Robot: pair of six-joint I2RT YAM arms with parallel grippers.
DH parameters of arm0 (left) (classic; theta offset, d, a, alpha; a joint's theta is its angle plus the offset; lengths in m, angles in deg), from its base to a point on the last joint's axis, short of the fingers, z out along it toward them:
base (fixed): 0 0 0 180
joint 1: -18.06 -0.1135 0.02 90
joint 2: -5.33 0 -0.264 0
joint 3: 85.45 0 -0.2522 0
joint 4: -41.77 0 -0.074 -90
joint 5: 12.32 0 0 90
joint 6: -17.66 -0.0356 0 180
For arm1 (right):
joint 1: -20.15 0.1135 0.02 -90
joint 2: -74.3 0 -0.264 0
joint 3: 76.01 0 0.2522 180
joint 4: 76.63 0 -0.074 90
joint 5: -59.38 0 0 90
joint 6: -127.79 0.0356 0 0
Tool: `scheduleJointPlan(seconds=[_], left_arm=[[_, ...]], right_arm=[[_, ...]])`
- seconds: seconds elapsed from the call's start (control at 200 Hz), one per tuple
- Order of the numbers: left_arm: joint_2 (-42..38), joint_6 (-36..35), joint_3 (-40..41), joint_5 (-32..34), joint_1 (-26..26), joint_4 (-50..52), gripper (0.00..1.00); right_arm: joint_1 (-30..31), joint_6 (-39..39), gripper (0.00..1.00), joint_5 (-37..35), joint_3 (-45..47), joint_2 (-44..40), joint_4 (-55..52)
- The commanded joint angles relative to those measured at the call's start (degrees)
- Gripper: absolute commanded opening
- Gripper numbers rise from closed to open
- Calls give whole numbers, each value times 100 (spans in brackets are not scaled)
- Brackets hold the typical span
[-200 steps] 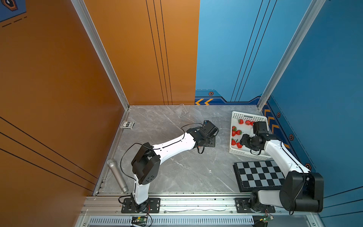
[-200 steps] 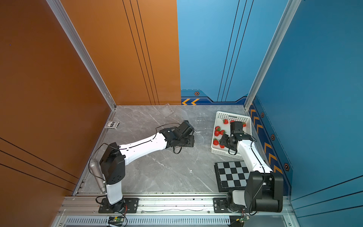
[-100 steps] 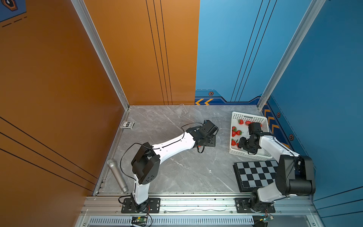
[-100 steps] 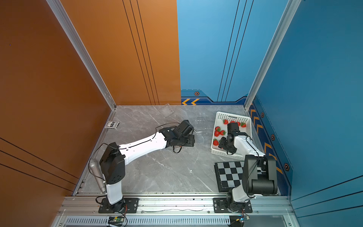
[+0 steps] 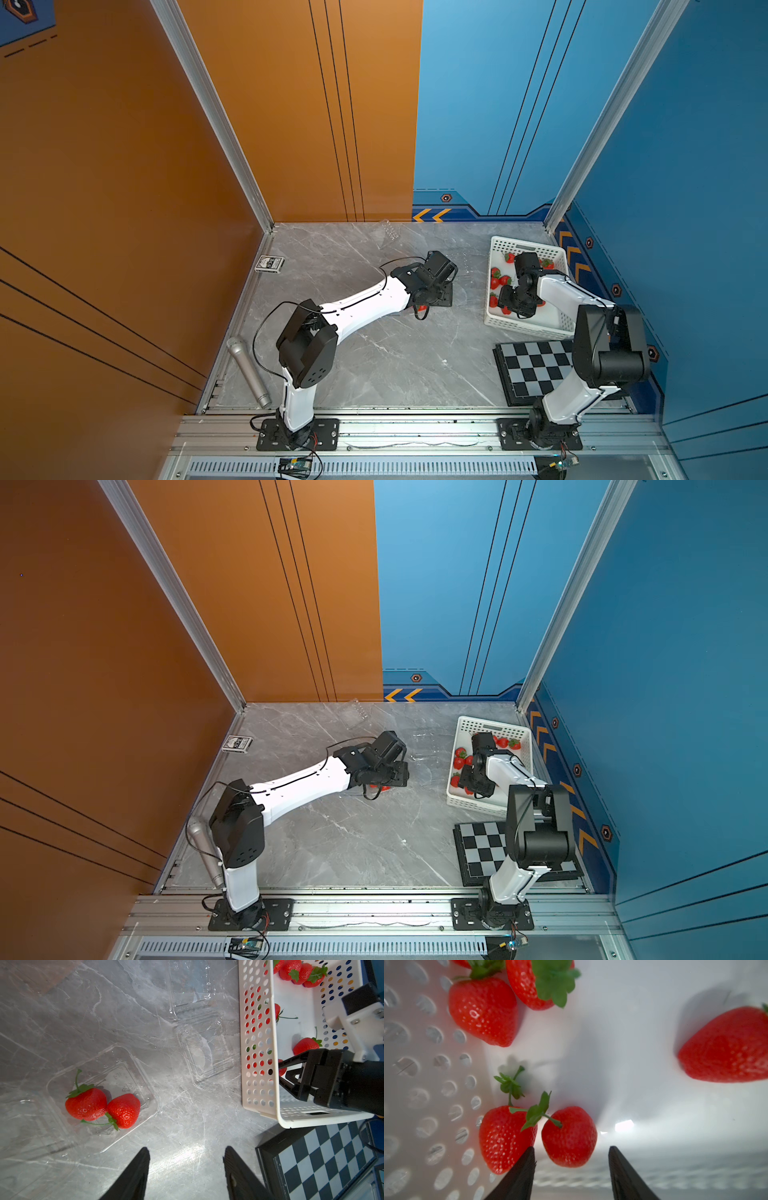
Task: Pack strawberries into containers
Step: Pick up the strawberry from the basket.
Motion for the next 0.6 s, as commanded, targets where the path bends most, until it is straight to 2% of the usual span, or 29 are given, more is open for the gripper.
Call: scheduleJointPlan(seconds=[0.0, 0.39, 0.591], left_arm=[[-104, -76, 145, -89, -69, 72, 60], [-74, -68, 173, -126, -149, 68, 60], [-62, -59, 187, -144, -159, 72, 59]], right_arm=[[56, -13, 58, -217, -237, 212, -17], [93, -27, 56, -264, -283, 501, -5], [93, -32, 49, -257, -289, 638, 14]])
